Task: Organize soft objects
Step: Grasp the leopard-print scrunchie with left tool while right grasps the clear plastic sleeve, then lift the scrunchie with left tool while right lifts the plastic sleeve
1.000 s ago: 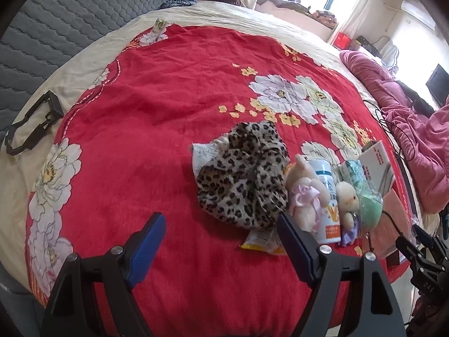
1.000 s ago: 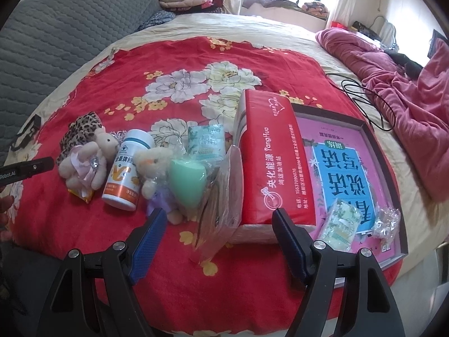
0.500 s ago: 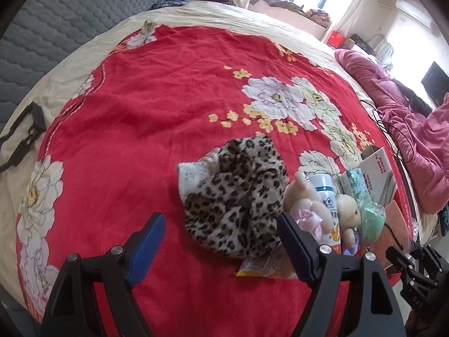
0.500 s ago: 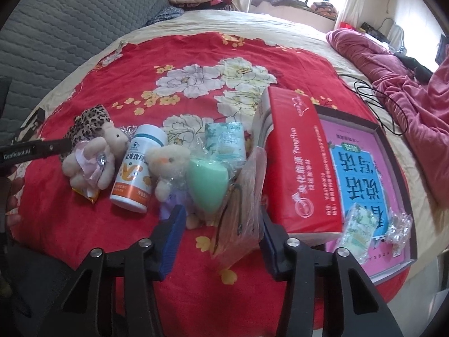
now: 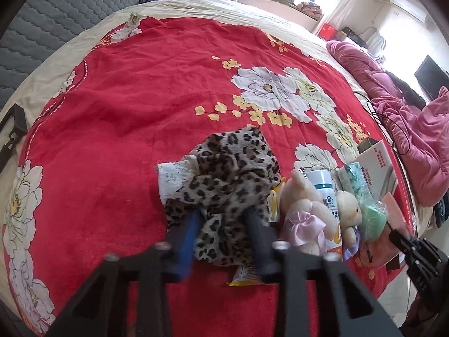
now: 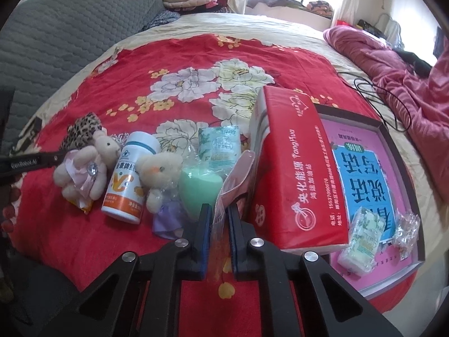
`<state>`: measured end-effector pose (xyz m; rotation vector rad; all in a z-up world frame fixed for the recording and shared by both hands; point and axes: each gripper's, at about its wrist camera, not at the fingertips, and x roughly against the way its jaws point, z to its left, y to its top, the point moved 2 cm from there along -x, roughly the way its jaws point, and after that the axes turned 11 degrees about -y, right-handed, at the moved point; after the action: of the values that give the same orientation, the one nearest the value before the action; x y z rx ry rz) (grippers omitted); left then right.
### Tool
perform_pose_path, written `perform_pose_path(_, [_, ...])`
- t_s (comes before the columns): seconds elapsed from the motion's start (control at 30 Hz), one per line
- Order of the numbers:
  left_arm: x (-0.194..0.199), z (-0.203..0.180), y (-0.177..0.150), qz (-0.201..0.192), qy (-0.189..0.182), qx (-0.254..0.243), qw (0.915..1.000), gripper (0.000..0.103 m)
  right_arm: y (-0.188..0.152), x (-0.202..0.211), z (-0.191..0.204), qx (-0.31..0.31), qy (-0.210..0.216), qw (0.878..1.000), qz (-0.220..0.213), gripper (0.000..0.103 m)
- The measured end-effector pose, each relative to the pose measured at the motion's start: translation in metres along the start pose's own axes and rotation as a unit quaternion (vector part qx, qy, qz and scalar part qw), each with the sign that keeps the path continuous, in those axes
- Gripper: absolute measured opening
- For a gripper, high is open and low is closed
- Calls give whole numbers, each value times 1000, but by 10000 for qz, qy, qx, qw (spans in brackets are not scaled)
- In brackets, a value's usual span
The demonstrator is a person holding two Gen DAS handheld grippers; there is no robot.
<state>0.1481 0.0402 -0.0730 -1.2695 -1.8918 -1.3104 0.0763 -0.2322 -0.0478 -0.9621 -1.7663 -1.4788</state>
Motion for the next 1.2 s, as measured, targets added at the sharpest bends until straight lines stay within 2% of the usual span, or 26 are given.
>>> perform_pose_path(0.1, [-3,3,-1,16,-20,81,10000,11,0,3,-6,-43,20,10000,-41,9])
perform_pose_path(0.27, [3,5,-1,-93,-160,151,9997,5,1,9,-14,-92,83,9999,-80,9])
perform_pose_path(0.6, [20,-1,-2,-203,-303,71,9993,2,3,19,-11,-31,91,9998,-166,9])
perform_pose_path(0.8, [39,-9,-3,-411,-437,22,9982,2,7,29,-11,-1,89,9995,-308,9])
perform_pose_path(1.2, [70,-48,4,-651,-545,-345,9958,3,15,54,-22,-101,117,9982,-575,9])
